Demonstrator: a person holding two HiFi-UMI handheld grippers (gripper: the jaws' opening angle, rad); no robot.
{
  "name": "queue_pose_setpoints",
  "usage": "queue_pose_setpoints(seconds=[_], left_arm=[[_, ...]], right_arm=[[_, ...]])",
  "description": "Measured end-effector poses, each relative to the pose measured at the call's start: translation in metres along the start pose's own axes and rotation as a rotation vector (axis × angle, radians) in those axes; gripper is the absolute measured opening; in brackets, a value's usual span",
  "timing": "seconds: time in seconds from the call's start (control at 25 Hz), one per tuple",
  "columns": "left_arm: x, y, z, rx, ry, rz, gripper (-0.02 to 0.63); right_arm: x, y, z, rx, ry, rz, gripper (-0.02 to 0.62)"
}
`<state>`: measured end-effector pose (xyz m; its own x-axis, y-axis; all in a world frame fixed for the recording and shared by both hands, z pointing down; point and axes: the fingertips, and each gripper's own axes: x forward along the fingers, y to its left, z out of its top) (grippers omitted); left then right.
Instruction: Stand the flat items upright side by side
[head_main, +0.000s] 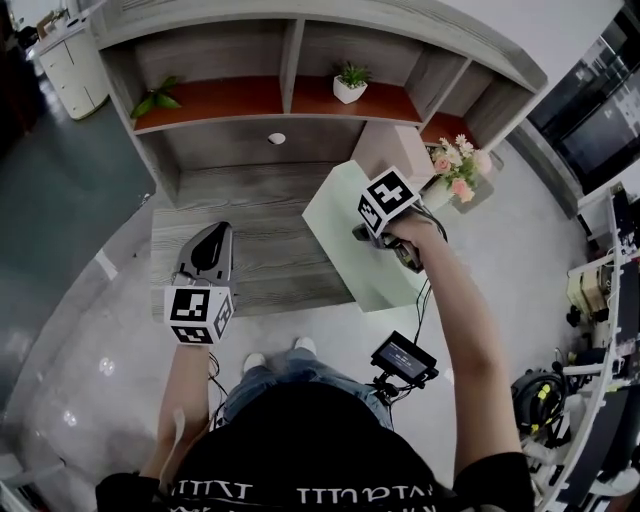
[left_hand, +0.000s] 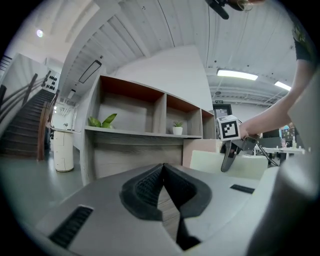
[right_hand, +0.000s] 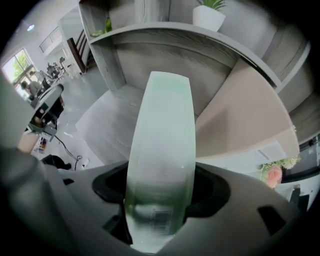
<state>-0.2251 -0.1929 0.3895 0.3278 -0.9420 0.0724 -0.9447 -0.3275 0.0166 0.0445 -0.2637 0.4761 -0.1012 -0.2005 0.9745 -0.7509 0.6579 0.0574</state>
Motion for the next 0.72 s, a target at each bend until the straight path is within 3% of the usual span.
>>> queue_pose_setpoints(seconds=[0.36, 0.72], left_arm=[[0.003, -0.002, 0.004, 0.023, 0.001, -0.007, 0.012], [0.005, -0.008, 0.005, 0.048, 0.010, -0.024, 0.012]], right_arm=[[-0.044, -0.021, 0.041, 0.163, -0.461, -0.115, 0.305], [-0.077, -0.038, 0.034, 0.319, -0.794, -0.282, 0.304]])
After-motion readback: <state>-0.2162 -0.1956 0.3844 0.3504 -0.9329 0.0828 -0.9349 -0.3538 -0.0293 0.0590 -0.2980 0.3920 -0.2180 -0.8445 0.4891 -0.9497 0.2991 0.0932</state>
